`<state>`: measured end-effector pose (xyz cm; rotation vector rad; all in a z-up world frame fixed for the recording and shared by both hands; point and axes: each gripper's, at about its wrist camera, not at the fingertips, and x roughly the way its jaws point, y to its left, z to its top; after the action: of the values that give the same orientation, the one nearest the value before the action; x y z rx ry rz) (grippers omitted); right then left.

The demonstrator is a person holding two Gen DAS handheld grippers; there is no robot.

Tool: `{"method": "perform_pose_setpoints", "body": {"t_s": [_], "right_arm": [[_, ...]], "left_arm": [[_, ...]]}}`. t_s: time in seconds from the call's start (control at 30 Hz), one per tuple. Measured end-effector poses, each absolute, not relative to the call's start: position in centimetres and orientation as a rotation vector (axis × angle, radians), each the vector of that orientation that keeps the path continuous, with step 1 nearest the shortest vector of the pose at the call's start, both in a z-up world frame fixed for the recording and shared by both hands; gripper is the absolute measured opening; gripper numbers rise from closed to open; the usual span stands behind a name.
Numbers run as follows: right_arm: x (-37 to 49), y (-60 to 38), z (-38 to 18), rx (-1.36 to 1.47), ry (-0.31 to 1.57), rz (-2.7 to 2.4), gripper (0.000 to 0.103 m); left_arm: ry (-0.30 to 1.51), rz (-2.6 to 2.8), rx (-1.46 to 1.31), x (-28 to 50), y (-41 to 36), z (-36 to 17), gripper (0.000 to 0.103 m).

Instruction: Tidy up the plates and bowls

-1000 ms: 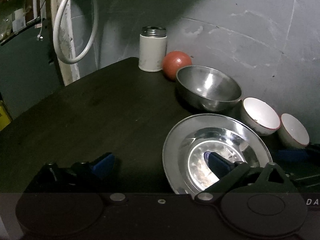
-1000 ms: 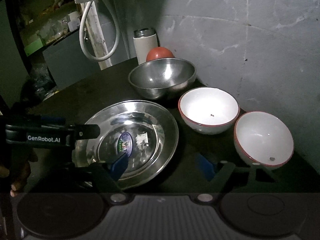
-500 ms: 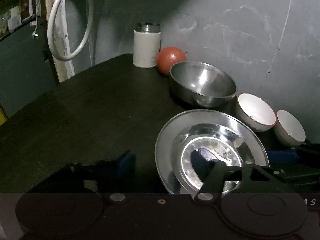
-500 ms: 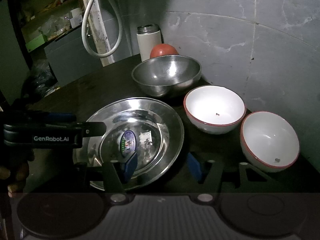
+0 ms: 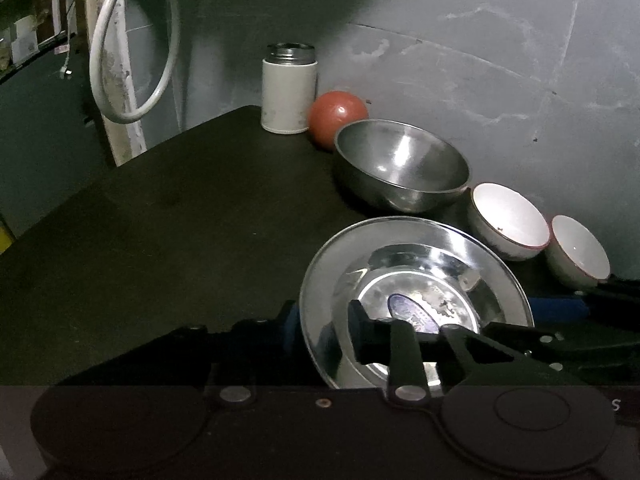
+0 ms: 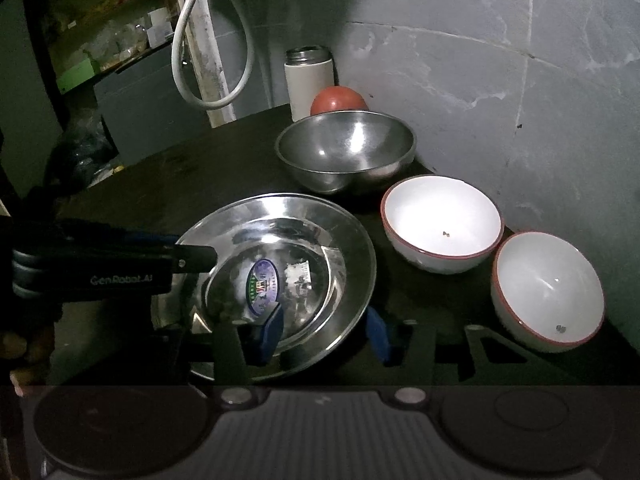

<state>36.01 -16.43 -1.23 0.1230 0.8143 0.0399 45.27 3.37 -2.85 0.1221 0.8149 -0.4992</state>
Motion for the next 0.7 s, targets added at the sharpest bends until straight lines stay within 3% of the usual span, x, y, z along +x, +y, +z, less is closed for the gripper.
{"method": "perform_pose_setpoints", "body": {"t_s": [0.7], "right_arm": [[34.5,-16.4,0.4,0.116,0.76,0.04,0.041]], "left_arm": [[0.754,-0.486,0.054,42.8,5.0,-0.2,0.024]]}}
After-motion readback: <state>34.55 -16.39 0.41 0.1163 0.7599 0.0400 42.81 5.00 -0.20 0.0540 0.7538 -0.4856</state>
